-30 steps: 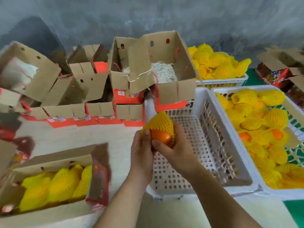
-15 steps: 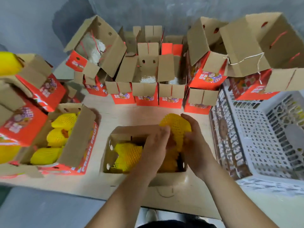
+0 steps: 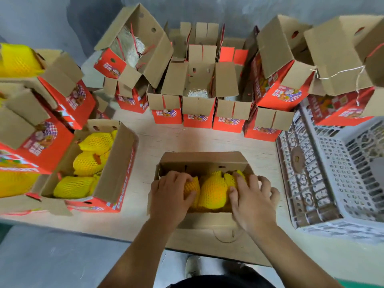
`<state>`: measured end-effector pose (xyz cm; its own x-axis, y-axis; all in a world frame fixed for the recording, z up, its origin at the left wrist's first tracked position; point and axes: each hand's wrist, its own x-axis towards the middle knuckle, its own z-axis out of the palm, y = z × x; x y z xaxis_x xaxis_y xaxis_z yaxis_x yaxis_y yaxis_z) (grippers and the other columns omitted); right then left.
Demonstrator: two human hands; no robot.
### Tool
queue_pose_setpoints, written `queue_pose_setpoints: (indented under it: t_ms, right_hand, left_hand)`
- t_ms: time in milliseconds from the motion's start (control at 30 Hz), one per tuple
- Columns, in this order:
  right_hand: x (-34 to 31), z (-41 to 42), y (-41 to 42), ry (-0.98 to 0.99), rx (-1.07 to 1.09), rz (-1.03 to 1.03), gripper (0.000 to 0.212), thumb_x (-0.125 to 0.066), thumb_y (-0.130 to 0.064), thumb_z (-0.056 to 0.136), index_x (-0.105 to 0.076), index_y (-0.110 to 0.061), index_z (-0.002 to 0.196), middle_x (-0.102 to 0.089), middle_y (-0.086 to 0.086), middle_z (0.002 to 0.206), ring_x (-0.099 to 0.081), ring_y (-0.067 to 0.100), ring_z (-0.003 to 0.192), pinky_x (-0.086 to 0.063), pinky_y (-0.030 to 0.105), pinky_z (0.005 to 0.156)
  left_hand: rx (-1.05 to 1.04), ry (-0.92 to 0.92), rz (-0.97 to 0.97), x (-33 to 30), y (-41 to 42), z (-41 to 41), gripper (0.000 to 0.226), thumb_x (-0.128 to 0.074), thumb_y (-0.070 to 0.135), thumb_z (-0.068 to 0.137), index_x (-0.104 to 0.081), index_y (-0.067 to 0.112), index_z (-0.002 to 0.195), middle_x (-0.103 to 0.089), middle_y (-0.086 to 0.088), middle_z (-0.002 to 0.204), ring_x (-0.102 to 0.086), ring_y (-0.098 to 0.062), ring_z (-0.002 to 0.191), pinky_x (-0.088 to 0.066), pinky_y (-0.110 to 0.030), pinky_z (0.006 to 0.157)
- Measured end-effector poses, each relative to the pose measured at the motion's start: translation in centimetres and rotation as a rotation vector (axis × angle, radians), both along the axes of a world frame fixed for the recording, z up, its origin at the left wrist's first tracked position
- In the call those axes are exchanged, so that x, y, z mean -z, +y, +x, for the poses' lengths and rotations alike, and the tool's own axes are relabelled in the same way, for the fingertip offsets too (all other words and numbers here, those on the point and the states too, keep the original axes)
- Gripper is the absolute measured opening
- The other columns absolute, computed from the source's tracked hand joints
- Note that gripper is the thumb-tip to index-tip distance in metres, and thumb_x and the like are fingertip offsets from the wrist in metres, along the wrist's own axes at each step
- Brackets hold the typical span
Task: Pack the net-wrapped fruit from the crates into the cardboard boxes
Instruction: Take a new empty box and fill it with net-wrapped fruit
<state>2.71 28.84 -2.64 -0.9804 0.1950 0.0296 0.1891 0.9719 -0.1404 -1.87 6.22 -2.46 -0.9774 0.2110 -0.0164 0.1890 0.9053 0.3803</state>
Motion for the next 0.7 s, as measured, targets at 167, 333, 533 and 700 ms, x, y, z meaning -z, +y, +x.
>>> queue_pose_setpoints:
  t_ms: [167, 333, 533, 700]
  right_hand:
    - [-0.1, 0.6, 0.7, 0.131, 0.081, -0.144, 0.019, -0.029, -0.044, 0.105, -0.041, -0.031, 0.109, -0.06, 0.001, 0.106, -0.05, 0.029, 0.107, -0.037, 0.047, 0.087]
    - [0.5, -0.2, 2.1, 0.082, 0.026, -0.223, 0.018, -0.044, -0.044, 0.103, -0.052, -0.028, 0.099, -0.058, 0.004, 0.121, -0.039, 0.033, 0.124, -0.035, 0.049, 0.098]
    - [-0.8, 0.6, 2.5, 0.166, 0.063, -0.351, 0.045, -0.049, -0.04, 0.09, -0.066, -0.019, 0.126, -0.041, 0.016, 0.139, -0.034, 0.041, 0.129, -0.031, 0.051, 0.108]
    - [-1.8, -0.6, 1.2, -0.114, -0.163, 0.009, 0.065, -0.058, -0.055, 0.087, -0.038, -0.039, 0.147, -0.033, 0.002, 0.148, -0.028, 0.028, 0.136, -0.017, 0.048, 0.115]
  left_hand:
    - [-0.172, 0.214, 0.019, 0.4, -0.2, 0.9, 0.018, -0.072, 0.034, 0.088, -0.059, 0.034, 0.1, -0.058, 0.009, 0.097, -0.056, -0.019, 0.095, -0.036, -0.038, 0.083]
    - [-0.221, 0.158, -0.051, 0.4, -0.5, 0.4, 0.005, -0.059, 0.034, 0.097, -0.054, 0.033, 0.095, -0.052, 0.009, 0.091, -0.054, -0.018, 0.09, -0.029, -0.034, 0.082]
    - [-0.252, 0.075, 0.076, -0.4, -0.9, 0.6, 0.015, -0.062, 0.051, 0.091, -0.055, 0.038, 0.097, -0.054, 0.018, 0.093, -0.054, -0.015, 0.101, -0.027, -0.037, 0.087]
    - [-0.171, -0.014, -0.046, -0.3, 1.0, 1.5, 0.064, -0.069, 0.062, 0.085, -0.038, 0.035, 0.134, -0.062, 0.01, 0.125, -0.064, -0.02, 0.113, -0.041, -0.042, 0.102]
